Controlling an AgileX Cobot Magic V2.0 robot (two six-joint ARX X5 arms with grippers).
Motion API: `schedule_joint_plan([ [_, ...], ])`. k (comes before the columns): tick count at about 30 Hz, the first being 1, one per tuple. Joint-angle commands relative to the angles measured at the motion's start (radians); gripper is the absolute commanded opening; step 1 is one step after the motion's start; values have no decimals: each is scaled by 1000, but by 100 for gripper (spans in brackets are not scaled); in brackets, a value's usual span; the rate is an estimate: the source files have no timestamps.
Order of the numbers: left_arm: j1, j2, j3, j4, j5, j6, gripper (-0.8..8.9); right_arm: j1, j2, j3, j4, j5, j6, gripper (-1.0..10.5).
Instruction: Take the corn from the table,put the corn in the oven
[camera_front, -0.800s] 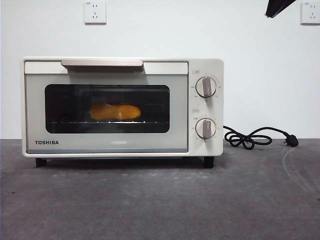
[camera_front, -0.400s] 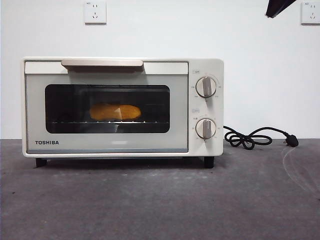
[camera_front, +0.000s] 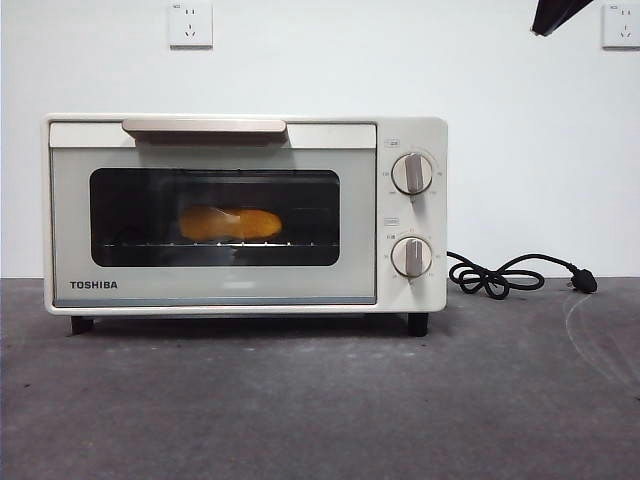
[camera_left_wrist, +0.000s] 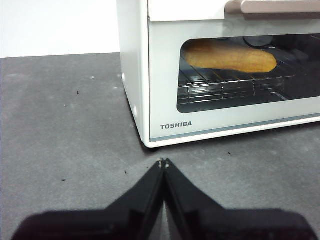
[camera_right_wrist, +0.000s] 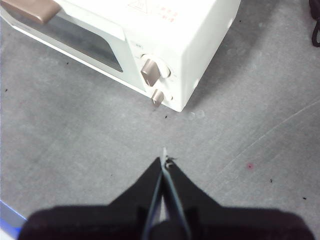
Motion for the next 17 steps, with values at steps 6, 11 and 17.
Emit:
schedule_joint_plan([
  [6, -2, 3, -7, 12, 0, 16, -4, 0, 2, -1, 6, 4, 8, -11],
  [11, -2, 8, -7, 12, 0, 16, -4, 0, 2, -1, 6, 4, 7, -11],
  [17, -2, 8, -7, 12, 0, 16, -4, 0, 2, -1, 6, 4, 7, -11],
])
